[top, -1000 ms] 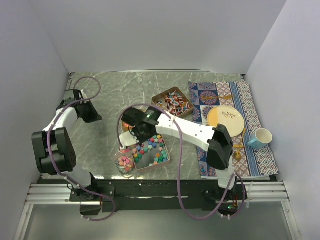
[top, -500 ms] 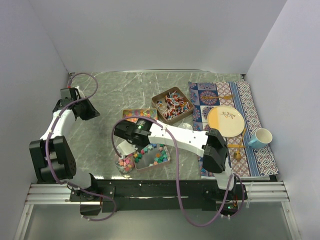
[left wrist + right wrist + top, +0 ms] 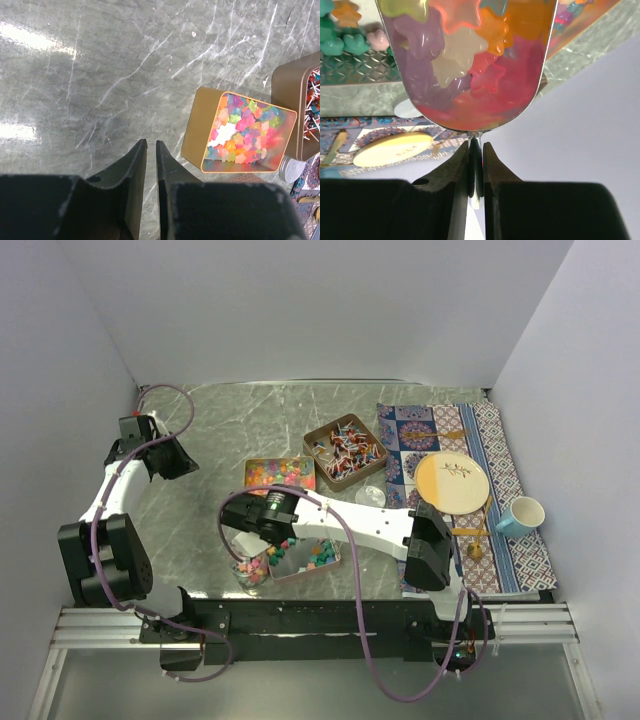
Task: Pack the candies
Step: Place the fake candies in the packing bottle.
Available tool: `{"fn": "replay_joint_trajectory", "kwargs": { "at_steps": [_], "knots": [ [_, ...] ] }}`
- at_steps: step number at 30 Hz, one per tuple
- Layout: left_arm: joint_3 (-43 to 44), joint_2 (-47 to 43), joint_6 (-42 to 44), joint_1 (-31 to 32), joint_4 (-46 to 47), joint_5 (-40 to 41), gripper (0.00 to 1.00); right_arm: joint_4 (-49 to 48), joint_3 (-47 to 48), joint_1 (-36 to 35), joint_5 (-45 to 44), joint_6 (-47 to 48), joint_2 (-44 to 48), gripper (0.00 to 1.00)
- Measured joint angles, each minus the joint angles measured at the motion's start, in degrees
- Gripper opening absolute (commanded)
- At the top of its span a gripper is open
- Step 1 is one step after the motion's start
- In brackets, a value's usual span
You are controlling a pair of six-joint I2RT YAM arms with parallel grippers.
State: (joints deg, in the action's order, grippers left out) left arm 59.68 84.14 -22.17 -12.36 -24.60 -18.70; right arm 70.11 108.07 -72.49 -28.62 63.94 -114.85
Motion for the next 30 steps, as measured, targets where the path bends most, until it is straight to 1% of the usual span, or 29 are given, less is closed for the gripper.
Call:
{"fn": "replay_joint_trajectory", "kwargs": {
  "at_steps": [8,16,25,30],
  "knots": [
    [0.00,0.00,0.00,-0.11,0.02,0.07,0.20,-0.02,-0.09,-1.95,-4.13,0.17,-0.33,0.00],
    [-0.59,-1.22,0.00,-0.22,0.26,0.20,0.21,-0.22,0.04,-2.95,-9.01,-0.04,-3.37,0.00],
    [-1.38,-2.73,0.00,-0.22,0.35,0.59,0.25,-3.63,-0.17,-3.21,-14.25,2.43,-3.50,0.00],
    [-1.38,-2.67,0.00,-0.22,0.35,0.57,0.24,-5.09,-0.42,-3.50,-15.98,3.87,-3.48,0.00]
  ]
}}
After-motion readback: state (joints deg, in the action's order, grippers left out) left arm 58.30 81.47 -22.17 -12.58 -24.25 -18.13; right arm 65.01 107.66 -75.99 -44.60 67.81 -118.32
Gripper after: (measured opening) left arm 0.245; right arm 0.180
